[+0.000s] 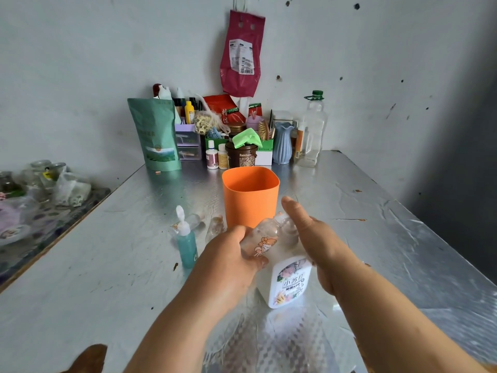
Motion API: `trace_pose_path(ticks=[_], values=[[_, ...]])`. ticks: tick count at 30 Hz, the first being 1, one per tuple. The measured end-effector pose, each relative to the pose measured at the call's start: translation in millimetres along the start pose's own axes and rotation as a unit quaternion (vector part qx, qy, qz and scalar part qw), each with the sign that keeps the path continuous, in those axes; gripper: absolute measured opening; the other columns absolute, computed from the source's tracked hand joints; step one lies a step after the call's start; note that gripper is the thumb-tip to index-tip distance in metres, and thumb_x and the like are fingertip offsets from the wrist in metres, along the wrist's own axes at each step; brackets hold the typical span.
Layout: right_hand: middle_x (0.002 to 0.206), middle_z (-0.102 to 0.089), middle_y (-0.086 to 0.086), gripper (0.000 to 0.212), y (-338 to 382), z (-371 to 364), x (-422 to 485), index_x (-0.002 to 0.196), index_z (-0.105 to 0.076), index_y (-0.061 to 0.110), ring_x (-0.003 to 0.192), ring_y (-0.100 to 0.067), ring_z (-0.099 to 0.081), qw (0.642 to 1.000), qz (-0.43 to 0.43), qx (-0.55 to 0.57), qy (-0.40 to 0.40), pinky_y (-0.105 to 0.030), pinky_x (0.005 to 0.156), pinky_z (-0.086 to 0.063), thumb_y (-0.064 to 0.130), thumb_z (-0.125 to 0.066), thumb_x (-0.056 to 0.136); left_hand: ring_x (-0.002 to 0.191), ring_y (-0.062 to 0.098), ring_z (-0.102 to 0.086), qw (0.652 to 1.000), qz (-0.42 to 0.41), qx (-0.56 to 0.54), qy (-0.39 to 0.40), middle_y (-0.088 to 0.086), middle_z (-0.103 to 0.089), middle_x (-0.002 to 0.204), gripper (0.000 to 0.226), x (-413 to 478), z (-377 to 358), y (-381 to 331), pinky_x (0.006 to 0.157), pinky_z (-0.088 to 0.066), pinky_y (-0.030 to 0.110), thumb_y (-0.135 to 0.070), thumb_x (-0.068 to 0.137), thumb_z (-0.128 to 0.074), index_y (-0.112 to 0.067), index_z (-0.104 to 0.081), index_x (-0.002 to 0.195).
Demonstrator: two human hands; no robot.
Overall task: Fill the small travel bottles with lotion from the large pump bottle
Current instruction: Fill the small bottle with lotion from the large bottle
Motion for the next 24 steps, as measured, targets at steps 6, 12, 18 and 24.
trace_pose_path(ticks=[6,12,18,24], values=[[0.099,-0.072,-0.015,0.068,-3.3,1.4,4.2,0.102,-0.066,0.009,0.094,-0.029,-0.068,1.000,0.015,-0.010,-0.014,-0.036,0.082,-0.050,0.071,-0.047,0.083,0.077,0.005,-0.065,1.000,0.002,-0.002,0.002,-0.011,-0.069,0.089,0.020,0.7,-0.7,1.0,0.065,-0.047,0.021,-0.020,0.083,-0.073,-0.026,-0.062,0.097],[0.098,-0.070,-0.008,0.060,-7.5,2.0,5.7,0.104,-0.062,0.013,0.094,-0.025,-0.065,0.999,0.024,-0.013,-0.035,-0.032,0.070,-0.045,0.068,-0.046,0.086,0.079,0.004,-0.066,1.000,0.010,-0.015,0.006,-0.014,-0.070,0.090,0.022,2.5,-4.4,6.2,0.072,-0.052,0.025,-0.017,0.082,-0.075,-0.025,-0.063,0.099],[0.097,-0.068,-0.005,0.057,-6.9,3.7,4.6,0.106,-0.060,0.015,0.092,-0.020,-0.062,0.999,0.014,-0.026,-0.041,-0.029,0.066,-0.041,0.067,-0.047,0.086,0.082,0.005,-0.065,1.000,0.005,0.010,0.001,-0.012,-0.070,0.090,0.021,1.5,-2.6,4.8,0.074,-0.051,0.025,-0.020,0.082,-0.073,-0.024,-0.063,0.100],[0.096,-0.073,-0.010,0.066,-3.6,2.4,1.8,0.100,-0.068,0.011,0.091,-0.027,-0.069,1.000,-0.011,-0.010,-0.006,-0.033,0.071,-0.047,0.072,-0.049,0.080,0.081,0.006,-0.064,1.000,0.003,0.005,-0.002,-0.011,-0.069,0.089,0.019,0.9,0.4,1.6,0.072,-0.051,0.028,-0.022,0.082,-0.074,-0.026,-0.063,0.097]])
Point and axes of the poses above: each hand's wrist, its own x-axis towards the middle knuckle, its own z-axis out of the back of the hand, y = z × x, the point moved 7 cm from there along x, towards the middle knuckle
